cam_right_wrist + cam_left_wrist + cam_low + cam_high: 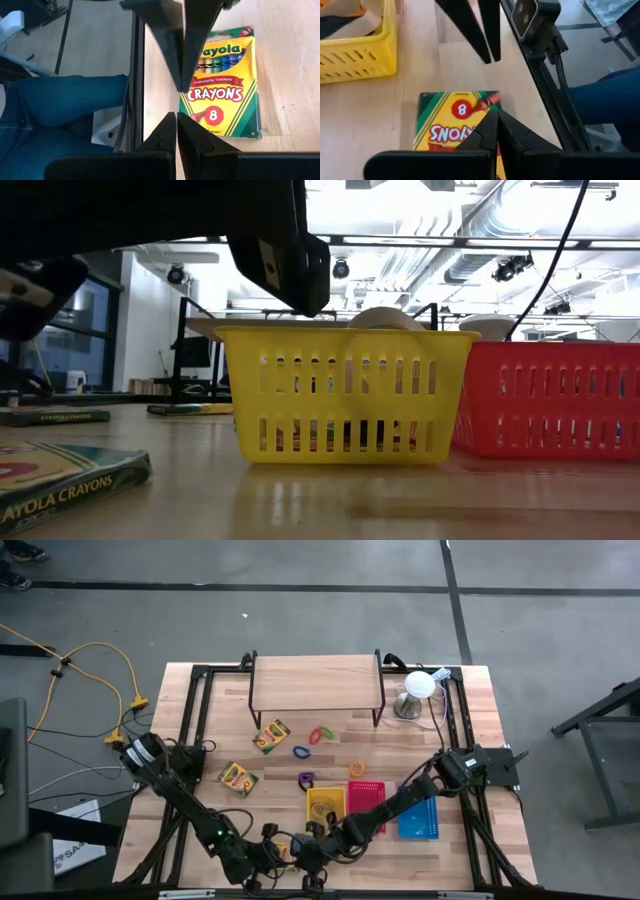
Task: Pick & Place Office Desk Supplies
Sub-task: Put the bottom crayon box into the red bin
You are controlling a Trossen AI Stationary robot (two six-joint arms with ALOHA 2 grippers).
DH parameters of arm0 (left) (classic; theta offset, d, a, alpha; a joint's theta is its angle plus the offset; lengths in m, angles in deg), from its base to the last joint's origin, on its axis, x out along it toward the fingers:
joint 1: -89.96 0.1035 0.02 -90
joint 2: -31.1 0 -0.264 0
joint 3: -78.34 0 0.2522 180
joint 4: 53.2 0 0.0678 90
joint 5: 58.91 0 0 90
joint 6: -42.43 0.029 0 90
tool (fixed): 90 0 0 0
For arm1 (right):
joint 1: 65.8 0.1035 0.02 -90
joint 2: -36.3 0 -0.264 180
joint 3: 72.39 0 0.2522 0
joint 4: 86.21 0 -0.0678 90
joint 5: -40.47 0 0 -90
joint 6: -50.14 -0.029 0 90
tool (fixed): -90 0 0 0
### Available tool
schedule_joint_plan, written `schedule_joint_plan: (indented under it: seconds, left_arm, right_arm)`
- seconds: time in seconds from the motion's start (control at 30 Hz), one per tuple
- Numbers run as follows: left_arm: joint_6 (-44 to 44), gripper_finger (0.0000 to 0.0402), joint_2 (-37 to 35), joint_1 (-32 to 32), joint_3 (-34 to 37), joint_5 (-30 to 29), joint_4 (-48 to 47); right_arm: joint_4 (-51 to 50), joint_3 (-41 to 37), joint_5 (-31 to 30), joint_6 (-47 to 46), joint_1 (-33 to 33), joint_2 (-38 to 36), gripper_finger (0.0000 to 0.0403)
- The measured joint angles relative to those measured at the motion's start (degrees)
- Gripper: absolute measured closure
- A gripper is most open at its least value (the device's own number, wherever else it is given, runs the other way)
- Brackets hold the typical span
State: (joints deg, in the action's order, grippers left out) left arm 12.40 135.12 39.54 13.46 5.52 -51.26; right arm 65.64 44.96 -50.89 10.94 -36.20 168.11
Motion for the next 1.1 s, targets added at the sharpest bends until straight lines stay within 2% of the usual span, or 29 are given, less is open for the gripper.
schedule_joint_plan:
  seconds: [0.2, 0.33, 0.47, 0.6, 0.77, 1.1]
  left_arm:
    - [-0.2, 0.0401, -3.6, -0.4, 0.0, -0.6, -7.2]
    - [-1.7, 0.0401, -6.5, -2.4, 0.0, -4.8, -13.8]
    - [-6.2, 0.0401, -9.3, -5.1, 0.0, -9.1, -20.5]
    - [-11.9, 0.0401, -10.0, -7.1, -0.1, -9.7, -24.8]
    - [-17.4, 0.0401, -10.0, -8.4, -0.1, -9.5, -28.2]
    - [-21.7, 0.0401, -9.8, -10.0, -0.1, -9.6, -28.7]
  right_arm:
    - [0.0, 0.0, -3.0, 3.2, 0.0, 0.0, 0.0401]
    - [0.0, 0.0, -3.2, 4.8, -0.7, 0.0, 0.0401]
    - [0.1, 0.0, -3.1, 6.4, -1.6, 0.0, 0.0401]
    - [0.1, 0.0, -3.2, 7.7, -1.7, 0.0, 0.0401]
    - [1.4, -0.1, -3.1, 8.2, -1.5, 1.2, 0.0401]
    - [3.7, 0.0, -2.8, 8.9, -1.4, 4.5, 0.0401]
